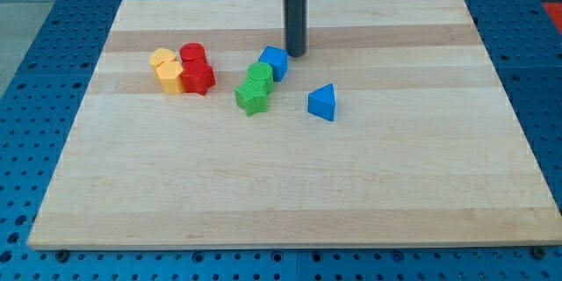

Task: Move blue triangle into blue cube

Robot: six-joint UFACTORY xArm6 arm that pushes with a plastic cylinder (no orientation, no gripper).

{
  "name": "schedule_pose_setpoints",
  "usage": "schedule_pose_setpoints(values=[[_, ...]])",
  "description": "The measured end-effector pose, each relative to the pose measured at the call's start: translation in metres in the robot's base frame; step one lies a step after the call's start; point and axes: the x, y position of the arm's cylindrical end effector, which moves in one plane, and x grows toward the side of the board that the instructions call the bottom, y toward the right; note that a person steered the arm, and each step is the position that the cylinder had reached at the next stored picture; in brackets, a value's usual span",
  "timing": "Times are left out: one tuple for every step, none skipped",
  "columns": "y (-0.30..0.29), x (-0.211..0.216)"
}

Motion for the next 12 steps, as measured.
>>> schedule_pose_setpoints(values=[[0.055, 0.020], [0.097, 0.082], [0.094, 0.142], [0.056, 0.149], [0.027, 0.140], [0.007, 0.127], [-0.005, 0.122], [0.014, 0.129], [0.032, 0.115], [0.016, 0.089], [0.001, 0.086], [-0.003, 0.086]])
